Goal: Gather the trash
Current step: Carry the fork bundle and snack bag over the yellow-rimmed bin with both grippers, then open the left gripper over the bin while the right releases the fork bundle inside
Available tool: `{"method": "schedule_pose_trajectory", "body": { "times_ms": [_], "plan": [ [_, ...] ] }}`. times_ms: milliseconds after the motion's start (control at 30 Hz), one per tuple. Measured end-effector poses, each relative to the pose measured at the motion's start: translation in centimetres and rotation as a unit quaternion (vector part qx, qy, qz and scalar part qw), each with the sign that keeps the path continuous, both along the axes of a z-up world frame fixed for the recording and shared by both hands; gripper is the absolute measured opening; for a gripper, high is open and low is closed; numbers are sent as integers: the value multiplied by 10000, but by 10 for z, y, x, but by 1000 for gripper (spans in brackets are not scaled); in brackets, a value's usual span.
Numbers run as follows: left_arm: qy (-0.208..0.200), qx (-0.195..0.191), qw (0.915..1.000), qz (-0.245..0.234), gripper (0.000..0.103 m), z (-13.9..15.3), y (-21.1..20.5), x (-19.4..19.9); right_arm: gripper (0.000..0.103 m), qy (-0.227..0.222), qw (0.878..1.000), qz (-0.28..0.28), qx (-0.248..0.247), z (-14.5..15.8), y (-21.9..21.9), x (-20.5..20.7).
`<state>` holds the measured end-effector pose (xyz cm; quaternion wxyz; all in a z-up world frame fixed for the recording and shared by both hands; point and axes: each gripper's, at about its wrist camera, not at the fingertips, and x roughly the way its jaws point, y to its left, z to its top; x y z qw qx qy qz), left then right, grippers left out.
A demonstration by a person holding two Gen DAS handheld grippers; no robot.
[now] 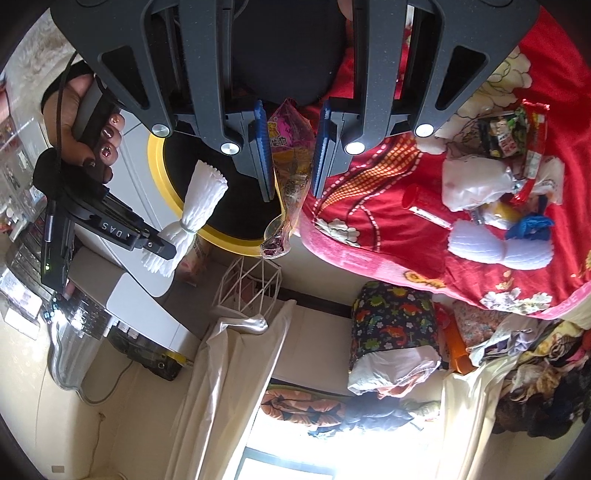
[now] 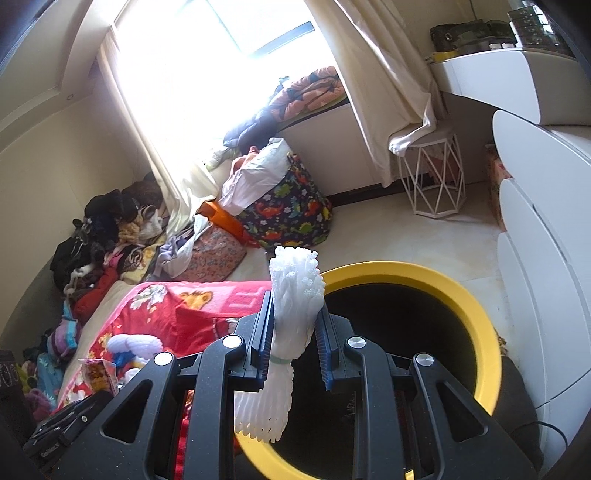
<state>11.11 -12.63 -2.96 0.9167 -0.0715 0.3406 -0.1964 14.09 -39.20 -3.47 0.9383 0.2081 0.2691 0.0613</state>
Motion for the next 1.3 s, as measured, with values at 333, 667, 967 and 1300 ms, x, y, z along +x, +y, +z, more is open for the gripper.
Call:
{"method": "schedule_pose_trajectory", "body": {
  "times_ms": [333, 667, 967, 1300],
  "plan": [
    [-22, 9, 9998, -209, 15, -3, -22, 7, 20, 54, 9997, -239, -24, -8, -14, 0],
    [100, -35, 9993, -347, 15, -11, -38, 16, 20, 169, 9986, -482, -94, -17, -30, 1],
    [216, -44, 9985, -502, 15, -19, -61, 32, 21, 315, 9976, -605, -121, -25, -43, 1],
    [351, 134, 9968, -704, 15, -29, -86, 56, 22, 449, 9966, -688, -8, -32, -55, 4]
  ]
}}
